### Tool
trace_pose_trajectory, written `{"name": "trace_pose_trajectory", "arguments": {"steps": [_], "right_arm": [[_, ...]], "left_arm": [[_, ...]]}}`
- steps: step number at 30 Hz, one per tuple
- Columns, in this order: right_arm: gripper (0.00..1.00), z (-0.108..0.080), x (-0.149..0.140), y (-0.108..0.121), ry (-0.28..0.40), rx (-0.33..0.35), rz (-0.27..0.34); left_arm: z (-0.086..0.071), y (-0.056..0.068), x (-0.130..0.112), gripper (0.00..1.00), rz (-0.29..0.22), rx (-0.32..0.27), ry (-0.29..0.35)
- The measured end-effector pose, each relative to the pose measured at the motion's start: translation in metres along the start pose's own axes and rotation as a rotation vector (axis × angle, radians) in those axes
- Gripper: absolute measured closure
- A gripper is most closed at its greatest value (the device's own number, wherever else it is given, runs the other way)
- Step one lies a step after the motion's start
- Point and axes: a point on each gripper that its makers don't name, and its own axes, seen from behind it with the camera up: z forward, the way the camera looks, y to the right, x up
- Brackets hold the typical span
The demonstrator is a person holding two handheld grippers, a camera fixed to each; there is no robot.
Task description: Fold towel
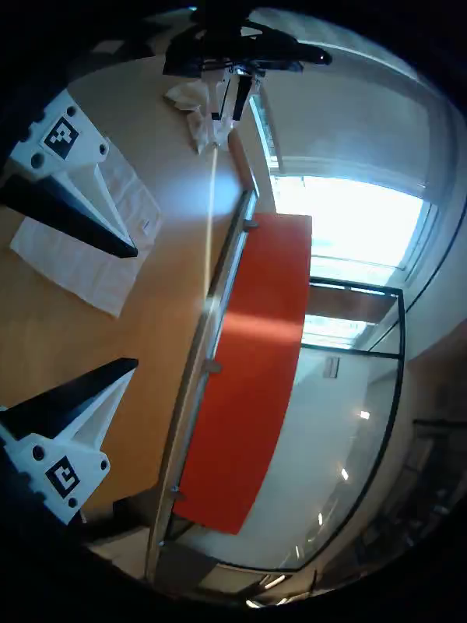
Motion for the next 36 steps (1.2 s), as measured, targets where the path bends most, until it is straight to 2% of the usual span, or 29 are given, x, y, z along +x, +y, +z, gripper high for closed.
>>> {"name": "trace_pose_trajectory", "arguments": {"steps": [6,12,27,36], "right_arm": [[0.0,0.0,-0.012,-0.012,-0.031,0.033,-0.017],[0.0,0.002,-0.034,-0.018,-0.07,0.044,-0.016],[0.0,0.01,-0.112,-0.041,-0.192,0.095,-0.063],[0.0,0.017,-0.155,-0.056,-0.267,0.129,-0.069]], "left_arm": [[0.003,0.013,-0.017,0.03,0.014,-0.033,-0.035],[0.009,0.026,-0.044,0.03,0.034,-0.055,-0.083],[0.016,0.056,-0.128,0.03,0.064,-0.125,-0.229],[0.024,0.073,-0.167,0.03,0.07,-0.173,-0.31]]}}
